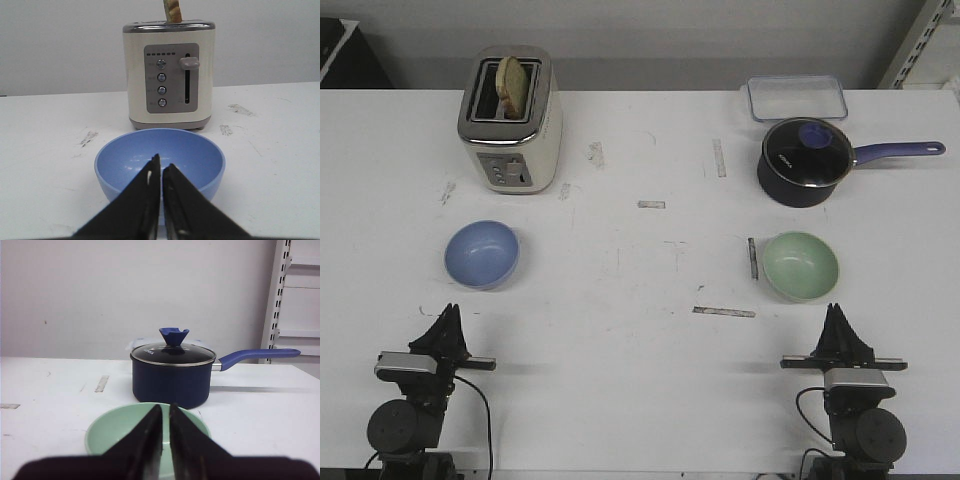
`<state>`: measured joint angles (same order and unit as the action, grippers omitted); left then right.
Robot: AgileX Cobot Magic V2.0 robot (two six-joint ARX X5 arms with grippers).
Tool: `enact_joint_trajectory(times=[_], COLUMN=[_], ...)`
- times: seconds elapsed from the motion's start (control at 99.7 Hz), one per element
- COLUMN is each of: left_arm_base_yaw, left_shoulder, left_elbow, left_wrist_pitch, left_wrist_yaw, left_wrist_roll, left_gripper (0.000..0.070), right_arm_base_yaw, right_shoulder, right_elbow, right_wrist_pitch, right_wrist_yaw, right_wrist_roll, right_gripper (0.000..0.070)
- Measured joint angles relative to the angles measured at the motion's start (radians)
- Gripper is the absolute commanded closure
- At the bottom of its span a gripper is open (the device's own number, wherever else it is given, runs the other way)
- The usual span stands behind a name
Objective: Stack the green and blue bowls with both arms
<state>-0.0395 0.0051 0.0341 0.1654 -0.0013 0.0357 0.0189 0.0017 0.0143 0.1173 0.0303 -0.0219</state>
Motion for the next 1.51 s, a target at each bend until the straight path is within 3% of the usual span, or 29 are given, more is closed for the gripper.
enact_joint_trajectory(times=[0.381,0.682,0.983,1.164,1.505], left_arm_base_yaw=[0.000,0.000,0.000,0.000,0.000], left_shoulder=[0.000,0.000,0.000,0.000,0.000], left_elbow=[0.000,0.000,0.000,0.000,0.000], left_wrist_pitch=[0.000,0.000,0.000,0.000,0.000], left_wrist_yaw=[0.000,0.000,0.000,0.000,0.000], left_wrist_roll=[0.000,0.000,0.000,0.000,0.000], left_gripper=[0.0699,0.0699,0.0699,0.0699,0.0699], right_arm_base_yaw=[0.000,0.000,0.000,0.000,0.000], right_shoulder=[0.000,0.058,0.317,0.529,0.856], right_elbow=[0.010,0.183,0.367,0.515,0.845], right_wrist_pitch=[-0.015,-0.101,-0.124,-0.176,-0.409], right_wrist_yaw=[0.000,0.026,0.048,0.022,0.018], right_wrist_roll=[0.030,0.031,0.031,0.031,0.039], right_gripper=[0.0691,0.0692,0.0691,0.0691,0.0692])
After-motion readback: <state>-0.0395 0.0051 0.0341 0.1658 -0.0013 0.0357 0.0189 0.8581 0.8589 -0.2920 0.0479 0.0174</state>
